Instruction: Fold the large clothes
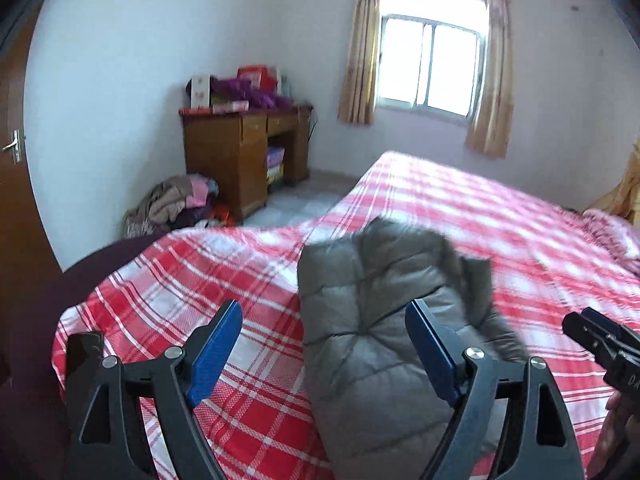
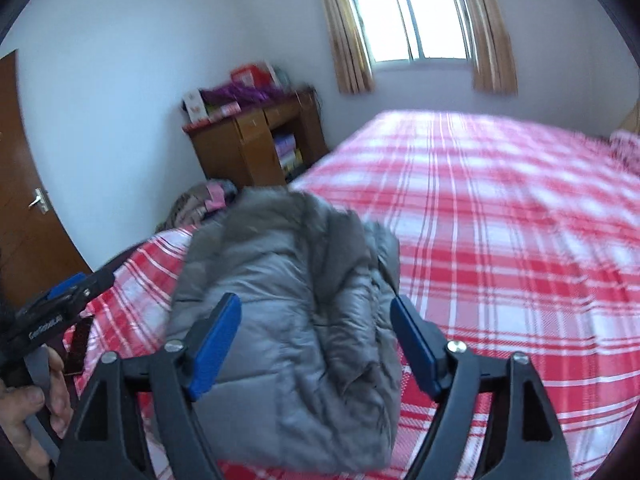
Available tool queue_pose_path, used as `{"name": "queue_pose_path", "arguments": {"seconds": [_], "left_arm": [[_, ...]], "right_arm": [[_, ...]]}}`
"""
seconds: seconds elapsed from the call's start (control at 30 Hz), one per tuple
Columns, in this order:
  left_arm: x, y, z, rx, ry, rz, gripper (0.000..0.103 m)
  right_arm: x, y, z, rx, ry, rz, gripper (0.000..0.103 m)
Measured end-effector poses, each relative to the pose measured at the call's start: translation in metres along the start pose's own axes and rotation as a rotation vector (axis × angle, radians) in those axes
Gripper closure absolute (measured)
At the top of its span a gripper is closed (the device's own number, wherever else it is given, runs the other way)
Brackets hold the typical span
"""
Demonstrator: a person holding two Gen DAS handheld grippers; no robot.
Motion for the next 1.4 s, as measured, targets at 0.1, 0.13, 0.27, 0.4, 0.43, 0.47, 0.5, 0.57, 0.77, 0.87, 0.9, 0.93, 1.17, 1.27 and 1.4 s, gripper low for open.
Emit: {"name": "queue_pose_path", "arguments": {"seconds": [0.1,0.13,0.27,0.4,0.43,0.47,0.5,0.57,0.77,0.87,0.9,0.93,1.17,1.27,1.4], "left_arm": [[0.001,-0.004,0.016,-0.034,0.011,-0.002,0.017],[0.002,-0.005,0.019,-0.038,0.013,0.0,0.017],[0.004,-0.01,0.028,-0.063,0.018,0.001,0.017],[0.003,-0.011,0.035,-0.075,0.029,0.009,0.016],[0.003,-0.011,0.034,-0.075,0.029,0.008,0.016],[0.003,-0.011,0.033,-0.073,0.029,0.008,0.016],[0.003,-0.011,0.034,-0.073,0.029,0.007,0.016],[0.003,-0.011,0.034,-0.074,0.026,0.006,0.016],[0.004,-0.009,0.033,-0.069,0.025,0.008,0.016],[0.003,-0.009,0.032,-0.065,0.025,0.006,0.016],[0.003,-0.009,0.032,-0.066,0.027,0.005,0.016],[0.002,-0.009,0.032,-0.066,0.027,0.003,0.016],[-0.001,-0.009,0.031,-0.065,0.028,-0.001,0.016],[0.0,-0.008,0.029,-0.062,0.026,-0.002,0.016],[0.0,-0.008,0.029,-0.062,0.026,-0.002,0.016]], "right_arm": [[0.013,0.002,0.023,-0.038,-0.025,0.014,0.02],[0.016,0.002,0.028,-0.048,-0.028,0.021,0.02],[0.023,0.005,0.043,-0.068,-0.035,0.027,0.02],[0.024,0.008,0.05,-0.08,-0.038,0.035,0.02],[0.025,0.008,0.051,-0.079,-0.041,0.037,0.02],[0.025,0.008,0.052,-0.08,-0.041,0.039,0.02],[0.026,0.009,0.053,-0.082,-0.04,0.043,0.02],[0.028,0.009,0.054,-0.082,-0.043,0.049,0.02],[0.028,0.01,0.054,-0.081,-0.053,0.05,0.019],[0.027,0.011,0.055,-0.079,-0.057,0.046,0.019],[0.027,0.011,0.055,-0.08,-0.058,0.044,0.019],[0.027,0.011,0.055,-0.08,-0.058,0.045,0.019],[0.027,0.012,0.055,-0.078,-0.062,0.04,0.019],[0.028,0.013,0.055,-0.078,-0.063,0.039,0.019],[0.028,0.013,0.055,-0.081,-0.065,0.037,0.019]]}}
Point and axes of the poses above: each gripper's, at about its wrist camera, not at the fingertips, and z roughly against the way its jaws point, x to its left, y to its underside, the point moved 2 cm from there along -z, roughly the way its jaws point, and after that the axes turned 13 degrees about -z, right-handed, at the moved point
